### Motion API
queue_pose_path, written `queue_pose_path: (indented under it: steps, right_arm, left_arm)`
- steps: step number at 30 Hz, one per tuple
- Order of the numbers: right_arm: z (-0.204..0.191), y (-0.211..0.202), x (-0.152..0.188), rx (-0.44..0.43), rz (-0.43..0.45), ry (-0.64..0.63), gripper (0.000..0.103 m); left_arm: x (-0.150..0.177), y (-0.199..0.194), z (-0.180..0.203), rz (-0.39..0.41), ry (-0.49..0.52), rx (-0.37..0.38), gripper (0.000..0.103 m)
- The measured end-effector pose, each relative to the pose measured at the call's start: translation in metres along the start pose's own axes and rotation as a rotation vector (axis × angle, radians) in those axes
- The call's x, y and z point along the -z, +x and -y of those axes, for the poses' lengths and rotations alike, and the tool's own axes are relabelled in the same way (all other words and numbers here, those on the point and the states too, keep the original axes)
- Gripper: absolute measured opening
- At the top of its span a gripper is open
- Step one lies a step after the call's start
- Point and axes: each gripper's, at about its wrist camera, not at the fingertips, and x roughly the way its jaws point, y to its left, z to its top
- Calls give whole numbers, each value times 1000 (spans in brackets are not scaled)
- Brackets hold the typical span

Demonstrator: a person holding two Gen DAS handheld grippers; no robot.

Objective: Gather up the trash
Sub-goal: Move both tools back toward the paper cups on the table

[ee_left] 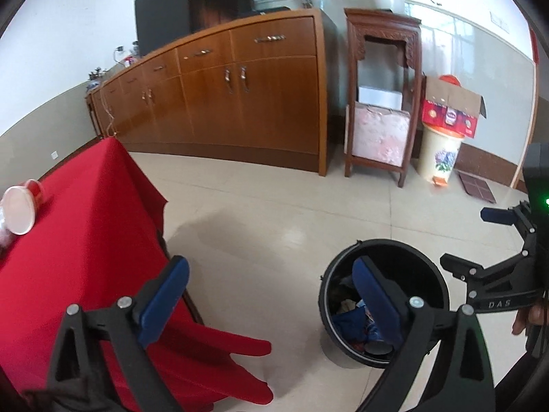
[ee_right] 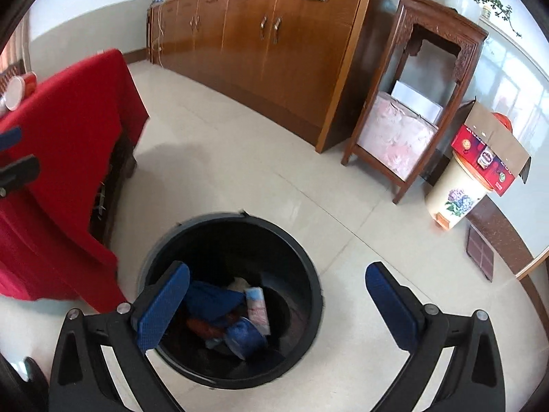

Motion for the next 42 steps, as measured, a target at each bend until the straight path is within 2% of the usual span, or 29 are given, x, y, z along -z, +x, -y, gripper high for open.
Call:
queue_pose_path:
  steps: [11, 15, 20, 27, 38, 42]
  right_arm:
    - [-58, -42, -25, -55, 77, -24, 103]
    - [-82, -59, -35, -104, 113, -43, 103]
    - [-117, -78, -50, -185, 176, -40, 103]
    - [-175, -95, -78, -261, 247, -63, 103]
    - [-265, -104, -121, -367, 228, -126, 103]
    - [-299, -98, -136, -408, 216, -176, 103]
  left_arm:
    - [11, -36, -52, 8, -110, -56, 97]
    - [15, -53, -76, 24, -160, -118, 98]
    - [23, -79, -125, 59, -294, -179, 100]
    - [37, -108, -175, 100, -348, -301, 100]
    - [68, -141, -265, 106, -453, -431, 99]
    - [70, -142, -297, 95, -472, -455, 91]
